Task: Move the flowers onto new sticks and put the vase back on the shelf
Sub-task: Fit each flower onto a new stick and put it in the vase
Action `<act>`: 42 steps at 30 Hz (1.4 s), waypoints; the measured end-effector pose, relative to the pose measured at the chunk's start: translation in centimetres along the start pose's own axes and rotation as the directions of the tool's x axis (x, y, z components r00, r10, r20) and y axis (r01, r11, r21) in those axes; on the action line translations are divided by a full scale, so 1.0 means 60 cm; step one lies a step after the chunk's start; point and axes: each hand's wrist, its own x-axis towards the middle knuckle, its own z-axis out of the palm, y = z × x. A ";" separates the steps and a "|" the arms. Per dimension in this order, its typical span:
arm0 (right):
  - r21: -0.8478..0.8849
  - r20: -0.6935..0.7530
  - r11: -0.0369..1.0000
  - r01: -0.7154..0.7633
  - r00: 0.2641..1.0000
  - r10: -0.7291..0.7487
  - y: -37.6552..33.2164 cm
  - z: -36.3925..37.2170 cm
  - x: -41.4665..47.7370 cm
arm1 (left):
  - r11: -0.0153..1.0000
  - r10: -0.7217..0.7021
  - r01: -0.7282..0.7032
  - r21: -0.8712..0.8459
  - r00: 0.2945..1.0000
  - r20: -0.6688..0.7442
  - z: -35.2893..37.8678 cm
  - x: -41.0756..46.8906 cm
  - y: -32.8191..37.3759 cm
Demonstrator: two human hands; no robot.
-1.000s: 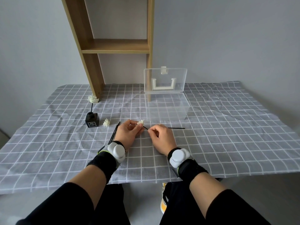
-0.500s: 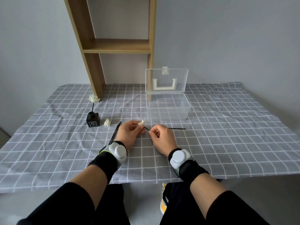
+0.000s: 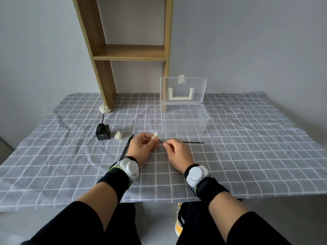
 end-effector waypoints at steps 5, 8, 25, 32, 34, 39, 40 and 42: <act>0.032 -0.019 0.999 -0.034 0.999 0.034 0.000 -0.003 -0.002 | 0.999 0.038 -0.038 0.039 0.999 -0.007 0.003 -0.003 0.003; 0.021 -0.023 0.999 -0.032 0.999 0.032 0.000 -0.003 -0.003 | 0.998 0.044 -0.044 0.051 0.999 -0.001 0.002 -0.003 0.002; 0.038 -0.027 0.999 -0.025 0.999 0.026 -0.013 -0.009 0.008 | 0.998 0.044 -0.046 0.054 0.998 0.035 -0.024 -0.007 0.012; 0.213 0.047 0.973 -0.086 0.996 0.077 -0.069 0.012 0.030 | 1.000 0.004 -0.003 -0.023 0.997 0.082 -0.046 -0.023 0.032; 0.261 0.092 0.960 -0.099 0.993 0.077 -0.090 0.024 0.038 | 0.999 0.016 -0.010 -0.054 0.994 0.111 -0.055 -0.026 0.042; 0.309 0.146 0.946 -0.093 0.988 0.050 -0.146 0.064 0.059 | 0.989 0.090 -0.088 -0.117 0.996 0.016 -0.100 -0.036 0.071; 0.314 0.154 0.945 -0.087 0.987 0.040 -0.155 0.071 0.062 | 0.989 0.111 -0.111 -0.094 0.994 -0.007 -0.112 -0.036 0.077; 0.327 0.181 0.941 -0.082 0.983 0.023 -0.172 0.086 0.069 | 0.989 0.144 -0.146 -0.033 0.987 -0.067 -0.138 -0.033 0.092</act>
